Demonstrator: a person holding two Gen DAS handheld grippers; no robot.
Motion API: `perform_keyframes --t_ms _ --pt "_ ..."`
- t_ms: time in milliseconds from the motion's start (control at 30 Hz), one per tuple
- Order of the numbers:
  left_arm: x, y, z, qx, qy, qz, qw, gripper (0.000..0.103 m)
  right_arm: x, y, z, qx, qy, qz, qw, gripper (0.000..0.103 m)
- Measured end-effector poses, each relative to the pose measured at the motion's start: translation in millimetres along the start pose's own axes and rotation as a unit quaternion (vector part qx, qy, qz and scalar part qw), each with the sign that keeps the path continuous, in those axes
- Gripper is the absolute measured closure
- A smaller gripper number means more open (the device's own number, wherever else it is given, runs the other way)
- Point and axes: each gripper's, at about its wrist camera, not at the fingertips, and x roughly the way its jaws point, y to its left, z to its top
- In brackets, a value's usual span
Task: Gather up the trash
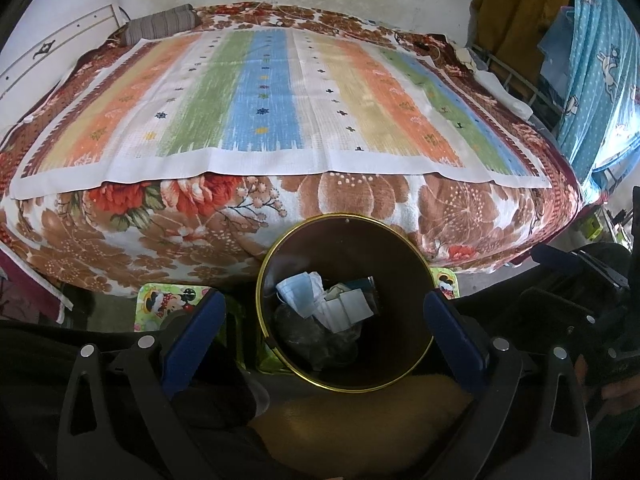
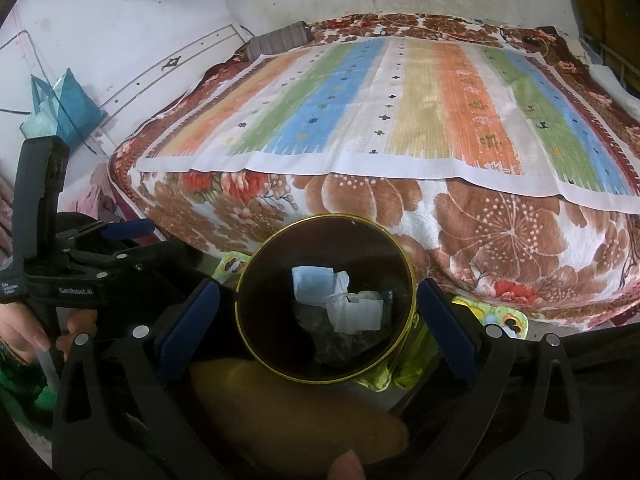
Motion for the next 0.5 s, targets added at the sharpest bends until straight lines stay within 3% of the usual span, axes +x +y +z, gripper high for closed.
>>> perform_keyframes --t_ms 500 --pt "3.8 7.2 2.2 -0.011 0.009 0.002 0.9999 0.006 -0.7 -0.1 1.0 0.001 -0.001 0.002 1.000 0.009"
